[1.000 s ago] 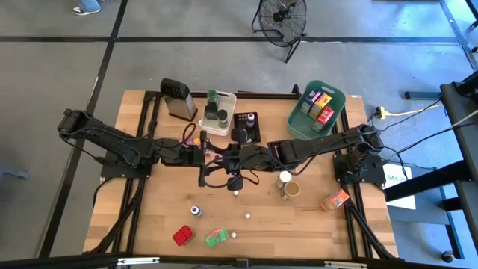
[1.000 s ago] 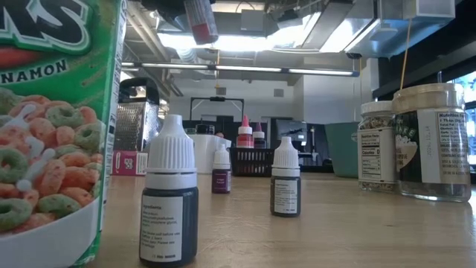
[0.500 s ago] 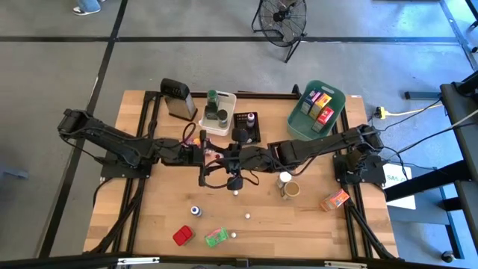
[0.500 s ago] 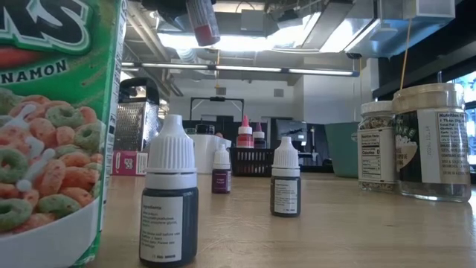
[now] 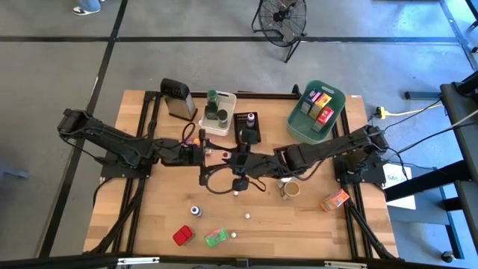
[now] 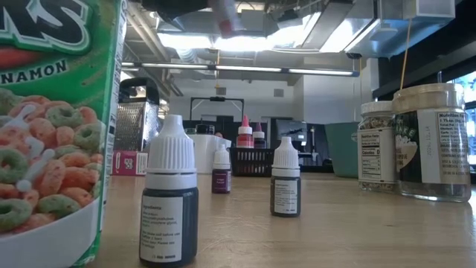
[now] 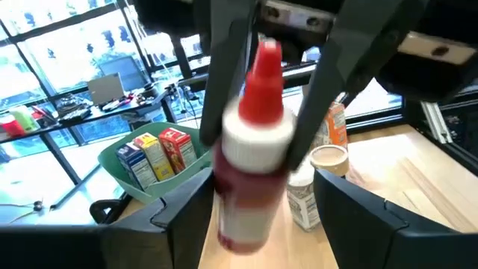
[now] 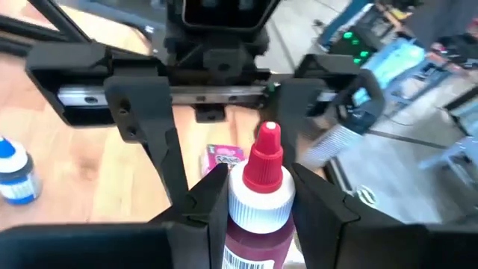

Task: Pick & Place Kitchen Items
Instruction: Put the large red food coloring bottle into the black bin

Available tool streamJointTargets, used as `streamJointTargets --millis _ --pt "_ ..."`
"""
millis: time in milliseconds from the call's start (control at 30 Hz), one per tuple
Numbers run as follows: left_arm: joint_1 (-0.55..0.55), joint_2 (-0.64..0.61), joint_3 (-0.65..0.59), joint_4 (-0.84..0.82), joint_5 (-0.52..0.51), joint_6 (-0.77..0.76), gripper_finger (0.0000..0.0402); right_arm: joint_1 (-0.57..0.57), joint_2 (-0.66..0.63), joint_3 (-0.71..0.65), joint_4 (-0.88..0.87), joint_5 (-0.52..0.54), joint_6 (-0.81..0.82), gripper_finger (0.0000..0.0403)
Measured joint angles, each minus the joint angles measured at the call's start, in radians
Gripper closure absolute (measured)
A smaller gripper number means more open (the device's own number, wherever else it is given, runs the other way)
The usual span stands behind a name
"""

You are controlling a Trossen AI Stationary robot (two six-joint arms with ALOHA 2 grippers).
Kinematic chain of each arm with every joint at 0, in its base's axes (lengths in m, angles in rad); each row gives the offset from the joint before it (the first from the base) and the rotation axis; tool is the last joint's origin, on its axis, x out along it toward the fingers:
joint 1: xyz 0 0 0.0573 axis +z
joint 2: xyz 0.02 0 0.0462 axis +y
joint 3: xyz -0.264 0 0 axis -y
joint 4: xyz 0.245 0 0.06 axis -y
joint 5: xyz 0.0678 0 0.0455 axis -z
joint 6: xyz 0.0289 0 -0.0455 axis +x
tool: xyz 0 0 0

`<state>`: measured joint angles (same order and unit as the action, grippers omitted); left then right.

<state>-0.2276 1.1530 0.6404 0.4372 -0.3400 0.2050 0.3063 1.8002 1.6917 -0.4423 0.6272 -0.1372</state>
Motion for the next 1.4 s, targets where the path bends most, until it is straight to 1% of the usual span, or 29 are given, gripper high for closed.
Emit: streamJointTargets --millis 100,200,467,567,733,833,900,1067,1167,1200,1267,1333,1400 --pt "-0.001 0.001 0.0 -0.031 -0.004 0.0 0.0178 0.029 -0.027 0.0 -0.069 0.089 0.038 0.0285" --pt "-0.001 0.001 0.0 -0.047 -0.012 0.0 0.0178 0.056 -0.062 0.0 -0.171 0.176 0.112 0.0285" --pt "0.0 0.001 -0.001 -0.06 -0.017 0.0 0.0178 0.129 -0.186 0.001 -0.466 0.329 0.356 0.0285" --pt "0.0 0.001 -0.001 -0.071 -0.017 0.0 0.0178 0.153 -0.252 0.001 -0.593 0.376 0.462 0.0285" --pt "0.0 0.001 -0.002 -0.079 -0.018 0.0 0.0178 0.176 -0.365 0.001 -0.824 0.405 0.665 0.0285" --pt "0.0 0.001 -0.002 -0.084 -0.018 0.0 0.0178 0.188 -0.424 -0.017 -0.938 0.468 0.767 0.0285" --pt "0.0 0.001 -0.002 -0.089 -0.018 -0.001 0.0178 0.19 -0.462 -0.042 -0.971 0.472 0.815 0.0285" --pt "0.0 0.002 -0.002 -0.102 -0.018 -0.001 0.0178 0.181 -0.572 -0.189 -0.916 0.479 0.829 0.0285" --pt "0.0 0.002 -0.002 -0.105 -0.018 -0.001 0.0178 0.157 -0.644 -0.314 -0.825 0.475 0.829 0.0285" --pt "0.0 0.002 -0.002 -0.105 -0.018 -0.001 0.0178 0.148 -0.67 -0.36 -0.768 0.465 0.817 0.0285" --pt "0.0 0.002 -0.002 -0.105 -0.018 -0.001 0.0178 0.127 -0.715 -0.452 -0.605 0.427 0.735 0.0285" --pt "0.001 0.002 -0.002 -0.101 -0.018 -0.001 0.0178 0.093 -0.742 -0.548 -0.418 0.372 0.605 0.0285" --pt "0.003 0.002 -0.002 -0.098 -0.018 -0.001 0.0178 0.043 -0.759 -0.632 -0.216 0.287 0.464 0.0285"
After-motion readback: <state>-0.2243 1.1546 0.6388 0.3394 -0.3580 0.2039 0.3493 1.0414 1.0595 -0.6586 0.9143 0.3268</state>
